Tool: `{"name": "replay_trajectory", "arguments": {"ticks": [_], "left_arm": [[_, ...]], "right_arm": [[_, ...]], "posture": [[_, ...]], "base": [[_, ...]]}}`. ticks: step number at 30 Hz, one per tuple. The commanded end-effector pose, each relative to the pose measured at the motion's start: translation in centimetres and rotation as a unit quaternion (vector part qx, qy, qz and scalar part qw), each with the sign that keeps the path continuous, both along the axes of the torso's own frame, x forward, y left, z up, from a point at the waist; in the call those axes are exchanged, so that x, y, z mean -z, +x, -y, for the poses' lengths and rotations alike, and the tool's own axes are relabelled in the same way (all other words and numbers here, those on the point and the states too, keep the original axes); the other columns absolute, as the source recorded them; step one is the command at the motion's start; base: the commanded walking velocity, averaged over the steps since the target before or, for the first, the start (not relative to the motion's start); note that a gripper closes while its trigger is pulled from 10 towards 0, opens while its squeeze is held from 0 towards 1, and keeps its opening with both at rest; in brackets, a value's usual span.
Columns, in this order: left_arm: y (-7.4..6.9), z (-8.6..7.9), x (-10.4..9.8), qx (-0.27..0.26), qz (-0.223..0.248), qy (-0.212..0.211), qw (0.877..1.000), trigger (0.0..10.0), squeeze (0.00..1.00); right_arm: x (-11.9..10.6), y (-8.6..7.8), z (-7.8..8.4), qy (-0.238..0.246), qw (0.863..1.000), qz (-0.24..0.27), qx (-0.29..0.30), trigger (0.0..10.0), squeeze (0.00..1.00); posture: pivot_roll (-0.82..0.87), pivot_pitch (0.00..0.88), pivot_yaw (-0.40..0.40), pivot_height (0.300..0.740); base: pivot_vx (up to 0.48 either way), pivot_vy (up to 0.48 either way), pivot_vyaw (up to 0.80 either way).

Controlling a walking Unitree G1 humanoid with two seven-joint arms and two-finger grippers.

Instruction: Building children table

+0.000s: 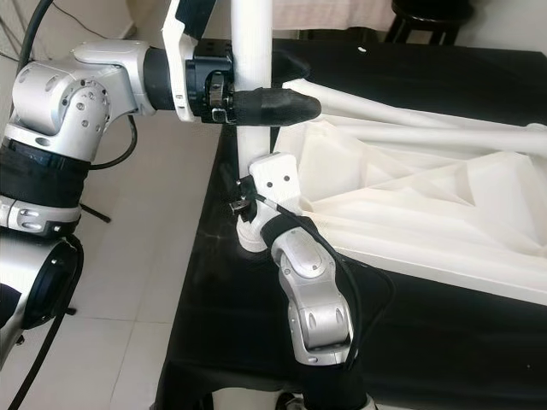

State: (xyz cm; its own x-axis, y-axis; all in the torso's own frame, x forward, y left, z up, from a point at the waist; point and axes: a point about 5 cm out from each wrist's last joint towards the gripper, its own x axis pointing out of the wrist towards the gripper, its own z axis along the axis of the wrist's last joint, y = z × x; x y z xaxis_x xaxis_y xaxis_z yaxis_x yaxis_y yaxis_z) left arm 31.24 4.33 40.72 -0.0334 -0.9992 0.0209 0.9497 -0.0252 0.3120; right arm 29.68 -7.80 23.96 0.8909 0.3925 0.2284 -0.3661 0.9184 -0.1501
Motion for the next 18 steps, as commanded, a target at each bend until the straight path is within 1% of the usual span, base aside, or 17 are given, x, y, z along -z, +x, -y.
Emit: {"name": "replay_trajectory", "arguments": {"ticks": [1,6,8,9,10,11,12,13,14,16,17,18], "left_arm": [[-0.5,0.4,0.4,0.019,0.0,0.013,1.0,0.0,0.0],[-0.5,0.5,0.4,0.017,0.003,0.012,1.0,0.0,0.0],[-0.5,0.6,0.4,0.014,0.007,0.008,1.0,0.0,0.0],[-0.5,0.6,0.4,0.014,0.007,0.007,1.0,0.0,0.0],[-0.5,0.6,0.4,0.014,0.007,0.007,1.0,0.0,0.0],[-0.5,0.6,0.4,0.014,0.008,0.007,1.0,0.0,0.0],[-0.5,0.6,0.4,0.014,0.008,0.007,1.0,0.0,0.0],[-0.5,0.7,0.5,0.013,0.009,0.007,1.0,0.0,0.0],[-0.5,0.7,0.4,0.014,0.011,0.007,1.0,0.0,0.0],[-0.5,0.7,0.4,0.014,0.011,0.007,1.0,0.0,0.0],[-0.5,0.8,0.4,0.014,0.012,0.007,1.0,0.0,0.0],[-0.5,0.8,0.4,0.014,0.012,0.007,1.0,0.0,0.0]], "right_arm": [[2.5,0.0,-0.2,-0.027,0.998,-0.063,0.002,0.0,0.0],[2.1,0.2,-0.1,-0.031,0.998,-0.055,-0.005,0.0,0.0],[1.5,0.7,-0.2,-0.023,0.998,-0.055,-0.023,0.0,0.0],[1.1,0.9,-0.4,-0.016,0.998,-0.054,-0.034,10.0,0.0],[1.1,0.9,-0.4,-0.016,0.998,-0.054,-0.034,10.0,0.0],[0.5,1.1,-0.8,-0.009,0.997,-0.046,-0.063,10.0,0.0],[0.5,1.1,-0.8,-0.009,0.997,-0.046,-0.063,10.0,0.0],[-0.2,1.3,-1.0,0.007,0.995,-0.037,-0.091,10.0,0.0],[-1.0,1.5,-1.3,0.022,0.987,-0.037,-0.155,10.0,1.0],[-1.0,1.5,-1.3,0.022,0.987,-0.037,-0.155,10.0,1.0],[-2.0,1.7,-1.4,0.02,0.974,-0.026,-0.224,10.0,1.0],[-2.0,1.7,-1.4,0.02,0.974,-0.026,-0.224,10.0,1.0]], "posture": [[0.05,0.219,0.01,0.74],[0.04,0.222,0.008,0.74],[0.03,0.221,0.001,0.74],[0.02,0.221,0.0,0.74],[0.02,0.221,0.0,0.74],[0.01,0.221,-0.001,0.74],[0.01,0.221,-0.001,0.74],[0.01,0.221,-0.002,0.74],[0.01,0.219,-0.007,0.74],[0.01,0.219,-0.007,0.74],[0.01,0.218,-0.005,0.74],[0.01,0.218,-0.005,0.74]], "base": [[0.0,0.0,0.0],[0.0,0.0,0.0],[0.0,0.0,0.0],[0.0,0.0,0.0],[0.0,0.0,0.0],[0.0,0.0,0.0],[0.0,0.0,0.0],[0.0,0.0,0.0],[0.0,0.0,0.0],[0.0,0.0,0.0],[0.0,0.0,0.0],[0.0,0.0,0.0]]}}
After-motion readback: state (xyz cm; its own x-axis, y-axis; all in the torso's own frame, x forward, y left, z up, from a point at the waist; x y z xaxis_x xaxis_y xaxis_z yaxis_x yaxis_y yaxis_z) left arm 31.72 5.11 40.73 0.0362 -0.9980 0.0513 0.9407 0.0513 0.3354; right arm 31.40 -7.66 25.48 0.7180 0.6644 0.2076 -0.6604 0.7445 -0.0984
